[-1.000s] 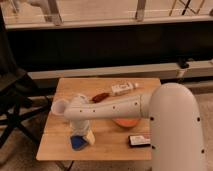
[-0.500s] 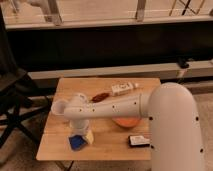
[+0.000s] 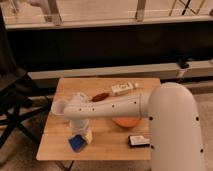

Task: Place the white sponge in the ceramic cup

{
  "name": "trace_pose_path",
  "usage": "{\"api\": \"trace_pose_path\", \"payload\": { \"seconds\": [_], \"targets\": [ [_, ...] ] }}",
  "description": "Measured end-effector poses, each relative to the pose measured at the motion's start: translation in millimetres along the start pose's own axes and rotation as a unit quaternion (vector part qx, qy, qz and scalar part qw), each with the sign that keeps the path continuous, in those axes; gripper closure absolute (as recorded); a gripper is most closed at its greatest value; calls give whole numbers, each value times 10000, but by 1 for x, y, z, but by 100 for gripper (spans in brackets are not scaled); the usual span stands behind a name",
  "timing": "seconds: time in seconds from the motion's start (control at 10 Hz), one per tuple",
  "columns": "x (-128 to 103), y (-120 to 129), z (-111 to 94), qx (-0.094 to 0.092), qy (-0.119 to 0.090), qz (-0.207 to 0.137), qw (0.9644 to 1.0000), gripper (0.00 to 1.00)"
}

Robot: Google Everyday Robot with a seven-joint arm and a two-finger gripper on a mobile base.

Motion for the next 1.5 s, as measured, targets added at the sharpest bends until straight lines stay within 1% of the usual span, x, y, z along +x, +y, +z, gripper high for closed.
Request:
{"api": "trace_pose_path", "payload": {
  "seconds": [0.1,0.2,0.4,0.7,0.9,1.1,1.3,1.5],
  "targets": [
    [3,2,-1,-5,14,13,10000,96],
    [6,4,-2,0,16,35,10000,99],
    [9,5,-7,16,65,67,10000,99],
    [19,9,-17,59,147,239,9996,99],
    [29,12,-34,159,224,383,9989,99],
    [34,12,-44,164,268,441,9985,99],
    [43,17,-59,181,366,538,9977,99],
    [48,15,-71,156,413,605,9972,99]
  ]
}}
